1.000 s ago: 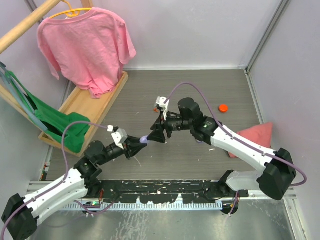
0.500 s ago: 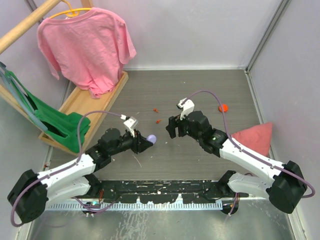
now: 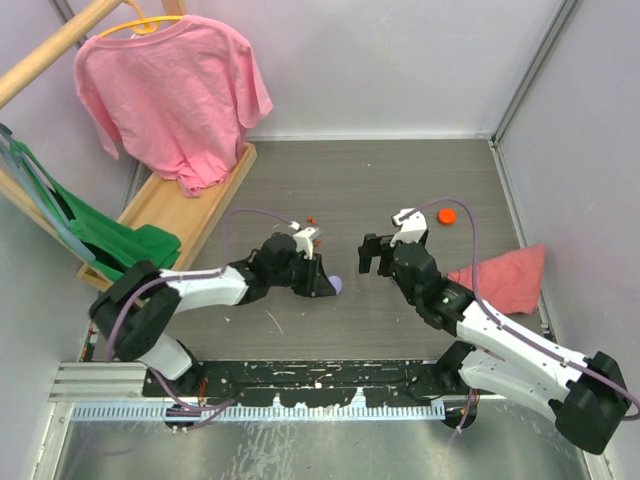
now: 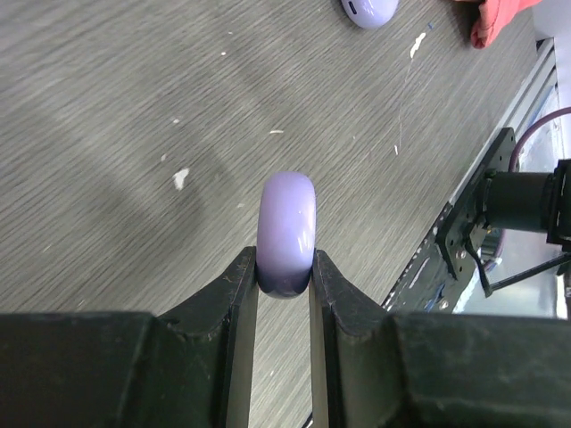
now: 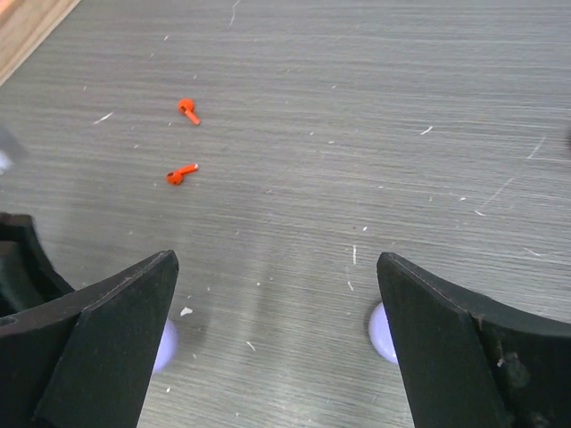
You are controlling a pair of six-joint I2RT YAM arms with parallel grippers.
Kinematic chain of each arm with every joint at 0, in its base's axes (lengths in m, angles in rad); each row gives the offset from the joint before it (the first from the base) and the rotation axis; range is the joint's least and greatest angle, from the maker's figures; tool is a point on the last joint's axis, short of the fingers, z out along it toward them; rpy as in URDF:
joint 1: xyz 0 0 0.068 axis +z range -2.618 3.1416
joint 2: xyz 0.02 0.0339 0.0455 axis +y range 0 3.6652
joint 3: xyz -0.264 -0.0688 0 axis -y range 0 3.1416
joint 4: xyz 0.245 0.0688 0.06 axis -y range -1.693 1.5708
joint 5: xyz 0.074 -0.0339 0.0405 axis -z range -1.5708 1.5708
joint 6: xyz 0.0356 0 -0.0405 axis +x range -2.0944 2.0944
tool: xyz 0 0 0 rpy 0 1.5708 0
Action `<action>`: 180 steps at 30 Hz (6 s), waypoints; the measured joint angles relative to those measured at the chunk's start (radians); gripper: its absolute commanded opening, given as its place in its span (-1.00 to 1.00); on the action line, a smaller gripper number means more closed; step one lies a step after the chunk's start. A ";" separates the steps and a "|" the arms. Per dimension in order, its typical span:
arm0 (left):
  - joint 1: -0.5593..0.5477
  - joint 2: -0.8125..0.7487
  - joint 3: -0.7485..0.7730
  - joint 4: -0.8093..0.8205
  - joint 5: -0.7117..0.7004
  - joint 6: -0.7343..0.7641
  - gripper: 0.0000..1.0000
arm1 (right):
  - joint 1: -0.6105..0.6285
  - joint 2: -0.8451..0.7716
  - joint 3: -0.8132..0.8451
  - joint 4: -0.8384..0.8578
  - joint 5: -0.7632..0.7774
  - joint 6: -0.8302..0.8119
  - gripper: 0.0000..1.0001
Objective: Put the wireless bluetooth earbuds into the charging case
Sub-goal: Place the charging case at the center of the board, then pick up the charging case at the center of the board.
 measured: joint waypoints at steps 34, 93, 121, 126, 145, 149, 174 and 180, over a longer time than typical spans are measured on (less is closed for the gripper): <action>-0.103 0.428 0.470 -0.160 -0.029 -0.147 0.99 | -0.048 -0.055 -0.027 -0.023 0.124 0.028 1.00; 0.202 -0.386 -0.038 -0.465 -0.548 0.165 0.96 | -0.759 1.025 0.626 -0.150 -0.025 0.111 0.42; 0.202 -0.376 -0.038 -0.464 -0.535 0.165 0.96 | -0.805 1.076 0.702 -0.167 -0.131 0.076 0.09; 0.202 -0.378 -0.044 -0.442 -0.509 0.165 0.96 | -0.798 1.056 0.673 -0.151 -0.150 0.068 0.05; 0.202 -0.536 -0.092 -0.362 -0.365 0.114 0.96 | -0.414 0.707 0.401 -0.074 -0.254 0.027 0.03; 0.207 -0.580 -0.071 -0.408 -0.351 0.107 0.96 | -0.334 0.596 0.317 0.006 -0.301 -0.036 0.03; 0.214 -0.463 0.203 -0.613 -0.012 0.001 0.83 | 0.016 0.240 -0.033 0.450 -0.610 -0.503 0.02; 0.214 -0.421 0.203 -0.569 0.077 -0.047 0.64 | 0.079 0.238 -0.086 0.570 -0.638 -0.610 -0.02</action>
